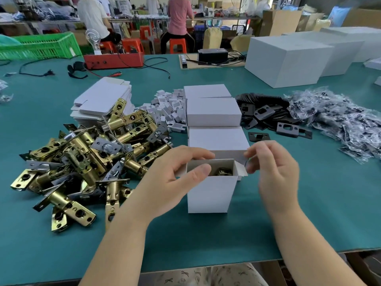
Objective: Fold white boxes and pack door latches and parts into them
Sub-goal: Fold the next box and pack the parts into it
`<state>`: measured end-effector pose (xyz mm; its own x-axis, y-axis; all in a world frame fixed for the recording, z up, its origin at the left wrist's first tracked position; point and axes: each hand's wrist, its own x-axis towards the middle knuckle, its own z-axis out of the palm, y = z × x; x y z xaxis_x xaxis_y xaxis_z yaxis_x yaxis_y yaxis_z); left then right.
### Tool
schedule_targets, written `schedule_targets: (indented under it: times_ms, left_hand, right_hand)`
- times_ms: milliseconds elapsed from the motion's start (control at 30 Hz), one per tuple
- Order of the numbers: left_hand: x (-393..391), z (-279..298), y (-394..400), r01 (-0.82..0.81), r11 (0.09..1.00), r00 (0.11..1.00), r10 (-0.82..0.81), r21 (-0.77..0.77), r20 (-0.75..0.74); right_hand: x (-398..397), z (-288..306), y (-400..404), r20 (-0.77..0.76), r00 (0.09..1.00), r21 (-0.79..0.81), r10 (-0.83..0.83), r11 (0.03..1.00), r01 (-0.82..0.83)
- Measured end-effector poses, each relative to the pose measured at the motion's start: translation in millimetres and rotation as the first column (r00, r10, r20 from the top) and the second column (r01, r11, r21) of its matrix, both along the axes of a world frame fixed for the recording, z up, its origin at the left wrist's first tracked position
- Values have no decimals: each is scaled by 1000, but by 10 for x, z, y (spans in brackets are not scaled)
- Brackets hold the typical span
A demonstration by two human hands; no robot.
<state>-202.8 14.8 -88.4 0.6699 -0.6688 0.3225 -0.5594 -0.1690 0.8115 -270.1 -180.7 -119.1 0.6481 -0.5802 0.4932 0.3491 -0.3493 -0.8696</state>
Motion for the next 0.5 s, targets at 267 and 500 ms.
schedule_targets:
  times_ms: [267,500]
  left_hand:
    - [-89,-166,-189,-165,945,980,190,-283,64]
    - [-82,-176,-162,-119,955,991,130,-273,23]
  right_hand:
    - [552,64,-843,-593,715,-566,-371,824,-42]
    - [750,-174,-1016,-629,557,-698,-541,709,-100]
